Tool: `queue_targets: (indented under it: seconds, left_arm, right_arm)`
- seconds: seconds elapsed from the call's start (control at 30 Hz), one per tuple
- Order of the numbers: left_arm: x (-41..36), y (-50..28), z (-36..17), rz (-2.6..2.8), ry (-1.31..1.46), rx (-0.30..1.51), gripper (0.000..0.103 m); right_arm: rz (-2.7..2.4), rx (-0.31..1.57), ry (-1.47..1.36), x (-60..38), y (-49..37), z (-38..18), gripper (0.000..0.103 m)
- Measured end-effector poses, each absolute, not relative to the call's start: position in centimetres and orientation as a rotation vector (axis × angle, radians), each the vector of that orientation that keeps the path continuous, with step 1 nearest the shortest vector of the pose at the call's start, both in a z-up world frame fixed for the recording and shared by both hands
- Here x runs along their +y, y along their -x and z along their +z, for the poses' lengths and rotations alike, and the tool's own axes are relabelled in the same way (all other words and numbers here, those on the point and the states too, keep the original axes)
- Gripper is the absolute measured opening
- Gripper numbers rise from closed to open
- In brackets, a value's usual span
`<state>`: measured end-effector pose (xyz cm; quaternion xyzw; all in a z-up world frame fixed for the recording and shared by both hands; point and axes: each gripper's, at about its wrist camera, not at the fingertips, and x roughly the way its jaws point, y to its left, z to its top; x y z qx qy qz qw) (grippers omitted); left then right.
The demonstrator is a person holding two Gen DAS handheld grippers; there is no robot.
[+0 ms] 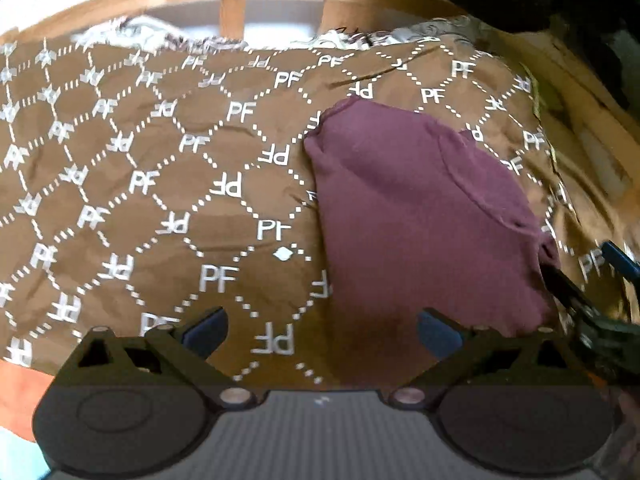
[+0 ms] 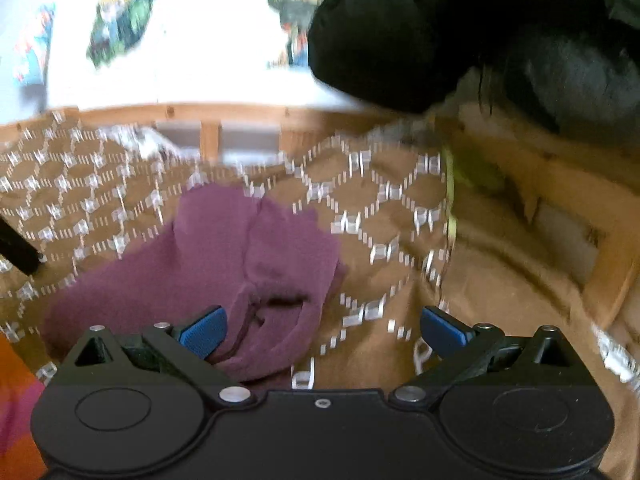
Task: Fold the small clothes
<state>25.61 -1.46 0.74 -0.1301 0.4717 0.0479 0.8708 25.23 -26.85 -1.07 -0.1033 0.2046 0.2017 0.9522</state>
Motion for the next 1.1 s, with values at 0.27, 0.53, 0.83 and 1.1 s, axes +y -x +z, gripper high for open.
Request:
queue_targets:
  seconds: [0.27, 0.53, 0.83, 1.1]
  left_arm:
    - [-1.3, -27.1, -1.8, 0.100, 0.348, 0.978, 0.102]
    - [-2.1, -25.8, -3.8, 0.037, 0.268, 0.861, 0.103]
    - [-1.0, -25.2, -5.7, -0.041, 0.344, 0.783, 0.103]
    - [1.0, -26.2, -7.7, -0.149, 0.494, 0.821, 0.103]
  right_arm:
    - [0.374, 0.391, 0.092, -29.3, -25.8, -0.3, 0.102]
    - [0.332, 0.389, -0.021, -31.6, -26.3, -1.2, 0.102]
    - [0.324, 0.382, -0.009, -31.5, -26.9, -3.7, 0.102]
    - [0.403, 0.290, 0.010, -28.1, -29.1, 0.2, 0.102]
